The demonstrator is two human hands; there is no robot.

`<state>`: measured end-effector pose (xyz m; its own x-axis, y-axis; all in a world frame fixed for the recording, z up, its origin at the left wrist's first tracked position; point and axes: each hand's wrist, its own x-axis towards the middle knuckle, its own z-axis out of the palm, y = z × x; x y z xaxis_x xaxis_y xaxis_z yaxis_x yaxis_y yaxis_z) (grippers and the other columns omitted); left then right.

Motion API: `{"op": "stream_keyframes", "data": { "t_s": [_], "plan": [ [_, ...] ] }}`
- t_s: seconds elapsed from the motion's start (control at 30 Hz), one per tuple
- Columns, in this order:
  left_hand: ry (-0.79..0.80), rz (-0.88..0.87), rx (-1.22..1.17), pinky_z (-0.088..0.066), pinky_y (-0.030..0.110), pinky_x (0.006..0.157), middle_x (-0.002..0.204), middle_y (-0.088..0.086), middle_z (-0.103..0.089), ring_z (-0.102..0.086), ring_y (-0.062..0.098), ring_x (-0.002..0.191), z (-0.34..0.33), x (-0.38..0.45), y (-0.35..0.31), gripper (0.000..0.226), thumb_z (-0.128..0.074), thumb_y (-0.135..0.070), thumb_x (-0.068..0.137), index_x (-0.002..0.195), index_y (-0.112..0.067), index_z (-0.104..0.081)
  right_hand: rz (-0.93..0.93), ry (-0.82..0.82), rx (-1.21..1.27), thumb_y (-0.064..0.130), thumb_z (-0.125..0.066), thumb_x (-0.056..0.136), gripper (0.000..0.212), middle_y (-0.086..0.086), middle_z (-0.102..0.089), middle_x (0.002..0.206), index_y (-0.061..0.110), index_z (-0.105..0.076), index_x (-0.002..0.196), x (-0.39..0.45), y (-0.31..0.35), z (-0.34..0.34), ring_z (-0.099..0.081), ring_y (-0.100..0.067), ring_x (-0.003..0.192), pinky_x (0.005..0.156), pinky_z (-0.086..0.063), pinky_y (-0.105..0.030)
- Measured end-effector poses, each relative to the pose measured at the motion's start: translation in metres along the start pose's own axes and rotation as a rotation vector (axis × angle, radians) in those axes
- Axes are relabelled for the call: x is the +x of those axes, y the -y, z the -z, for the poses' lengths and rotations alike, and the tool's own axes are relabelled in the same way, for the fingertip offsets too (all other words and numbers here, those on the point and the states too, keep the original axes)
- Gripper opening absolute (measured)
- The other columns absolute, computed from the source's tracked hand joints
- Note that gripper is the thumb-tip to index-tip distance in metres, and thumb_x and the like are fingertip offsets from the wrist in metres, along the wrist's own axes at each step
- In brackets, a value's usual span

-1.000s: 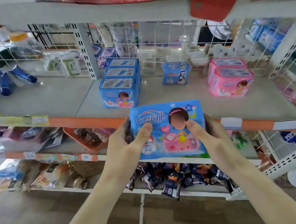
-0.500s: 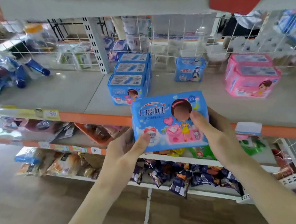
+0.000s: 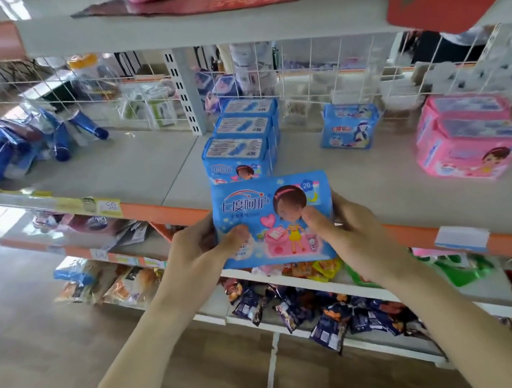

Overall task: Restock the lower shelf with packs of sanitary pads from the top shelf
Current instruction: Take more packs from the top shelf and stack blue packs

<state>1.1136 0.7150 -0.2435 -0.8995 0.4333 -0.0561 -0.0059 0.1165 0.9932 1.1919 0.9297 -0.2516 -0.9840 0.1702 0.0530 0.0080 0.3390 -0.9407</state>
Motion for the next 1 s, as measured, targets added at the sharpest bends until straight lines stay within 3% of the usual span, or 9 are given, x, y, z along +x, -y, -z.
{"op": "stream_keyframes", "data": {
  "t_s": [0.27, 0.37, 0.5, 0.6, 0.67, 0.73, 0.83, 0.93, 1.0],
  "plan": [
    [0.085, 0.007, 0.031, -0.060, 0.027, 0.075, 0.096, -0.003, -0.079, -0.075, 0.015, 0.091, 0.035, 0.043, 0.019, 0.016, -0.074, -0.017, 0.088, 0.104, -0.015, -0.072, -0.101, -0.085, -0.069, 0.034, -0.054, 0.101, 0.014, 0.024, -0.072, 0.080, 0.038, -0.060, 0.113, 0.031, 0.000, -0.026, -0.065, 0.009, 0.079, 0.067, -0.047, -0.012],
    [0.154, 0.026, 0.066, -0.058, 0.023, 0.071, 0.097, -0.003, -0.079, -0.075, 0.014, 0.090, 0.058, 0.062, 0.024, 0.013, -0.066, -0.012, 0.094, 0.107, -0.012, -0.070, -0.147, -0.095, -0.089, 0.034, -0.055, 0.101, 0.015, 0.017, -0.072, 0.086, 0.033, -0.062, 0.114, 0.048, 0.005, -0.042, -0.065, 0.009, 0.078, 0.062, -0.046, -0.008],
    [0.145, -0.003, 0.220, -0.051, 0.023, 0.056, 0.080, -0.008, -0.077, -0.069, 0.009, 0.069, 0.082, 0.091, 0.032, 0.005, -0.073, -0.030, 0.085, 0.089, -0.029, -0.072, -0.178, -0.155, -0.189, 0.035, -0.057, 0.100, 0.014, 0.009, -0.072, 0.084, 0.025, -0.064, 0.106, 0.073, 0.002, -0.062, -0.066, 0.001, 0.076, 0.063, -0.047, -0.019],
    [0.129, -0.016, 0.320, -0.055, 0.037, 0.063, 0.083, -0.003, -0.077, -0.069, 0.018, 0.069, 0.093, 0.116, 0.038, 0.013, -0.068, -0.047, 0.072, 0.082, -0.041, -0.072, -0.206, -0.226, -0.255, 0.036, -0.060, 0.098, 0.025, -0.008, -0.072, 0.087, 0.013, -0.068, 0.099, 0.090, -0.004, -0.074, -0.066, -0.023, 0.082, 0.071, -0.047, -0.034],
    [0.132, -0.024, 0.366, -0.053, 0.034, 0.064, 0.083, 0.002, -0.077, -0.064, 0.016, 0.067, 0.097, 0.130, 0.040, 0.007, -0.071, -0.045, 0.072, 0.079, -0.044, -0.071, -0.227, -0.260, -0.286, 0.037, -0.060, 0.098, 0.029, -0.012, -0.072, 0.089, 0.009, -0.068, 0.098, 0.098, -0.008, -0.078, -0.065, -0.028, 0.083, 0.068, -0.045, -0.034],
    [0.144, -0.027, 0.379, -0.046, 0.026, 0.057, 0.079, 0.001, -0.076, -0.059, 0.011, 0.062, 0.099, 0.142, 0.044, 0.011, -0.078, -0.034, 0.081, 0.082, -0.043, -0.070, -0.238, -0.278, -0.281, 0.035, -0.059, 0.098, 0.026, -0.008, -0.072, 0.093, 0.011, -0.067, 0.100, 0.104, -0.012, -0.080, -0.066, -0.023, 0.085, 0.063, -0.044, -0.024],
    [0.187, -0.042, 0.429, -0.044, 0.011, 0.052, 0.080, -0.022, -0.070, -0.065, -0.007, 0.061, 0.101, 0.155, 0.050, 0.017, -0.075, -0.024, 0.088, 0.098, -0.037, -0.071, -0.240, -0.299, -0.267, 0.031, -0.060, 0.099, 0.015, -0.003, -0.072, 0.099, 0.018, -0.065, 0.105, 0.111, -0.018, -0.083, -0.067, -0.013, 0.087, 0.060, -0.045, -0.013],
    [0.184, -0.065, 0.482, -0.052, 0.022, 0.061, 0.084, -0.029, -0.068, -0.069, -0.004, 0.074, 0.102, 0.164, 0.053, 0.023, -0.074, -0.029, 0.087, 0.110, -0.033, -0.074, -0.206, -0.337, -0.303, 0.030, -0.060, 0.099, 0.019, -0.002, -0.071, 0.097, 0.020, -0.065, 0.114, 0.120, -0.021, -0.085, -0.067, -0.016, 0.086, 0.063, -0.047, -0.021],
    [0.175, -0.067, 0.513, -0.051, 0.028, 0.061, 0.088, -0.023, -0.071, -0.068, 0.003, 0.073, 0.102, 0.169, 0.055, 0.025, -0.074, -0.031, 0.088, 0.113, -0.032, -0.074, -0.183, -0.367, -0.343, 0.029, -0.061, 0.098, 0.022, -0.003, -0.071, 0.091, 0.018, -0.066, 0.117, 0.126, -0.024, -0.086, -0.066, -0.021, 0.083, 0.065, -0.047, -0.029]
  ]
}}
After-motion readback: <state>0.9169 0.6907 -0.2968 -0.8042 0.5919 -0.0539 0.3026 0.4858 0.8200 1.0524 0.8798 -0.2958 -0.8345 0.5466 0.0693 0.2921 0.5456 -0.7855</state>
